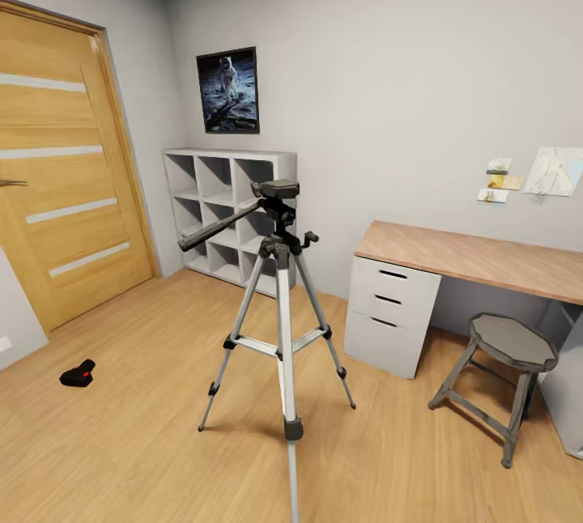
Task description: Attach the digital camera to the camera tripod in the bedroom.
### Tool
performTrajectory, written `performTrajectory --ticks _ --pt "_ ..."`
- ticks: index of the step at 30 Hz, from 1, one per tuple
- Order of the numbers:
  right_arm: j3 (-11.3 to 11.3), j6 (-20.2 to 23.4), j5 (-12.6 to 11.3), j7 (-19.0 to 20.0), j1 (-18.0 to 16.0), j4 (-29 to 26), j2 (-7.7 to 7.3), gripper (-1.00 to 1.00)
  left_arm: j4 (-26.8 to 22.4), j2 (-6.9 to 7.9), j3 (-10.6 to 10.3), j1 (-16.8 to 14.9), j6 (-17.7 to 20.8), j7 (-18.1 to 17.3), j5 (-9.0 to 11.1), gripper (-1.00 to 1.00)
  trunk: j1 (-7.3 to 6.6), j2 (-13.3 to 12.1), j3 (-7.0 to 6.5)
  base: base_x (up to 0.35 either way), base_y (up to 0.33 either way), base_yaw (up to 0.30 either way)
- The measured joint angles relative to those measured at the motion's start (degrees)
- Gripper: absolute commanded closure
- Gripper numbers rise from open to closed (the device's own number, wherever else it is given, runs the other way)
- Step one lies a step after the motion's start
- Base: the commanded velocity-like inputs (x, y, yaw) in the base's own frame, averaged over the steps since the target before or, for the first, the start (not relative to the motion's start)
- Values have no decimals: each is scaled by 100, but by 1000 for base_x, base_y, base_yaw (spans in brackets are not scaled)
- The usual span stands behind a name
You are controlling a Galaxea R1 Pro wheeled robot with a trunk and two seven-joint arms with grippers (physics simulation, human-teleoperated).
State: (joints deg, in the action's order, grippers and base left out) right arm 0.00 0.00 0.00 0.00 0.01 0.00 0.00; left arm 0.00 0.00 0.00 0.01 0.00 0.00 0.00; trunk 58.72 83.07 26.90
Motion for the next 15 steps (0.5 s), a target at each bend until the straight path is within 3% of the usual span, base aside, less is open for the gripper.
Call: performTrajectory --ticks 3,13,15 --pt "-86 -87 23 86 99 95 -95 -100 -88 -96 -3 94 -17 -10 41 -100 0 -1 0 0 0 0" --pt "-68 -198 26 80 73 99 -417 -100 -163 -417 -29 420 -23 2 48 -100 0 -1 0 0 0 0" --pt "-70 -198 25 80 72 99 -481 -100 -165 -422 -26 485 -25 10 48 -100 0 -1 0 0 0 0"
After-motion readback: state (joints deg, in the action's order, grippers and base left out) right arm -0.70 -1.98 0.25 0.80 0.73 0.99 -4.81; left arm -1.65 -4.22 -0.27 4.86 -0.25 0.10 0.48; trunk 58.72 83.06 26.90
